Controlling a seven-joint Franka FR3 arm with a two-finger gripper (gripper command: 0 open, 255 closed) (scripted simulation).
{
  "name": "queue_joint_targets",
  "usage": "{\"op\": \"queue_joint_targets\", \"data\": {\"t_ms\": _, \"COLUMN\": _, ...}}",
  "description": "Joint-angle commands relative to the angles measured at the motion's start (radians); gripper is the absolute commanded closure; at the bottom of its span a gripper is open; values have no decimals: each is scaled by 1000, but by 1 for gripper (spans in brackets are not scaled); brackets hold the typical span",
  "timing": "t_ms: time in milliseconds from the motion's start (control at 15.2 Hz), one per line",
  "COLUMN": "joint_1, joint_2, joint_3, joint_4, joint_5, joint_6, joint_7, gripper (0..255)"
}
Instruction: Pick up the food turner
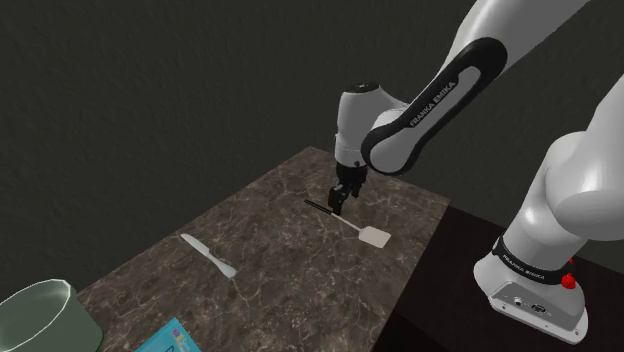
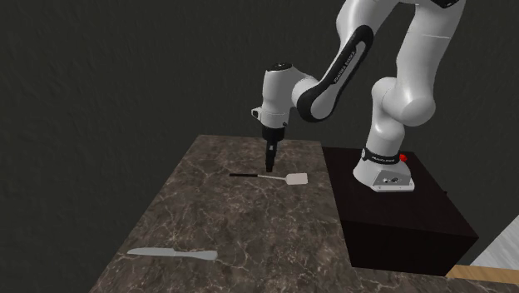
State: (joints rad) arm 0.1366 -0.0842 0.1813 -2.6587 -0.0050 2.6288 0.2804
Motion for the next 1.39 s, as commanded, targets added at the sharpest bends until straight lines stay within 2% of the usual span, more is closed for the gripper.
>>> {"op": "queue_joint_targets", "data": {"t_ms": 0, "joint_1": 0, "joint_2": 59, "joint_3": 8, "joint_4": 21, "joint_5": -25, "joint_6": 49, "joint_7": 26, "gripper": 0}}
{"op": "queue_joint_targets", "data": {"t_ms": 528, "joint_1": -2, "joint_2": 161, "joint_3": -1, "joint_4": 18, "joint_5": -82, "joint_6": 150, "joint_7": 69, "gripper": 0}}
{"op": "queue_joint_targets", "data": {"t_ms": 594, "joint_1": -2, "joint_2": 158, "joint_3": 0, "joint_4": 15, "joint_5": -81, "joint_6": 150, "joint_7": 68, "gripper": 255}}
{"op": "queue_joint_targets", "data": {"t_ms": 1188, "joint_1": -2, "joint_2": 161, "joint_3": -1, "joint_4": 18, "joint_5": -82, "joint_6": 150, "joint_7": 69, "gripper": 255}}
{"op": "queue_joint_targets", "data": {"t_ms": 1320, "joint_1": -3, "joint_2": 129, "joint_3": 4, "joint_4": 17, "joint_5": -62, "joint_6": 120, "joint_7": 54, "gripper": 255}}
